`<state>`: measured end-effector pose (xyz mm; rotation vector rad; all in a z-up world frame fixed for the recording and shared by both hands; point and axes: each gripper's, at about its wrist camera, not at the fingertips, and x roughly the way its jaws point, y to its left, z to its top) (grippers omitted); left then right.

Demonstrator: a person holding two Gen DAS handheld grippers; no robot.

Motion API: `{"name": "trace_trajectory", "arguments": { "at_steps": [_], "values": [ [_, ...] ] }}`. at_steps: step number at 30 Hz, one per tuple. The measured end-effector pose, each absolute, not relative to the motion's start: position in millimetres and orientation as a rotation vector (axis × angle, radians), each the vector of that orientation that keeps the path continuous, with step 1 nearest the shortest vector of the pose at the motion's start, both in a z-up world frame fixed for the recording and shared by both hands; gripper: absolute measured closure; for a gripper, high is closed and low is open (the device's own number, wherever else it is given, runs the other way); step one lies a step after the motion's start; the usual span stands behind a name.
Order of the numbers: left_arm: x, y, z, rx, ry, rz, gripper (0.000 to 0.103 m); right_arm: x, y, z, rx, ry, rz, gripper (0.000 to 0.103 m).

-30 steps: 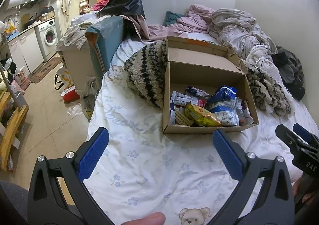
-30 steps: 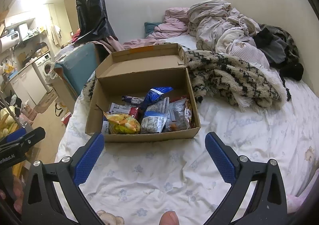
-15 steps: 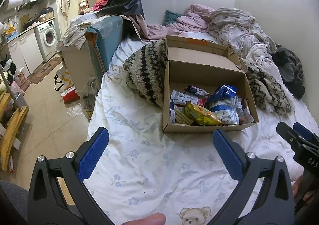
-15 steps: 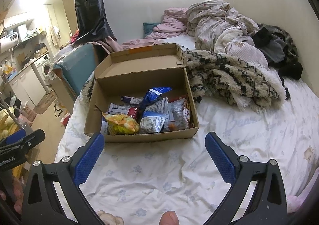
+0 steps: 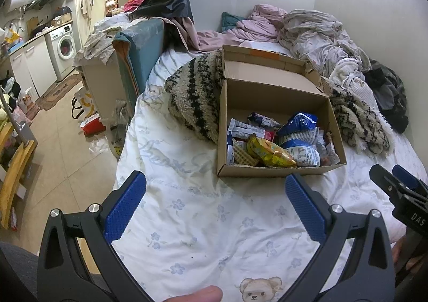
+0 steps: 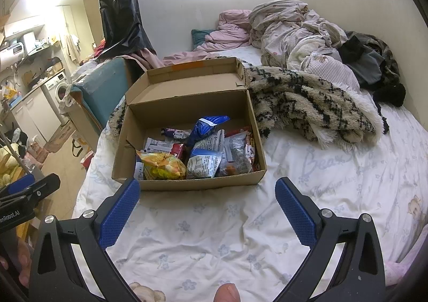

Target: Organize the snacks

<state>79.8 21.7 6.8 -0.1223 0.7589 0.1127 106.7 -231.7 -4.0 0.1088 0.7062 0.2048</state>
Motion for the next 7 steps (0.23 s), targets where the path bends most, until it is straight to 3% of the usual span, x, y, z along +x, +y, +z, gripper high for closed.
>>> {"name": "trace_trajectory", "arguments": {
  "at_steps": [7],
  "values": [
    [77.6, 18.4, 2.6, -0.136, 0.762, 0.091, 0.0, 106.4, -231.8, -4.4, 0.107, 0.705, 0.206, 0.0]
  ]
}}
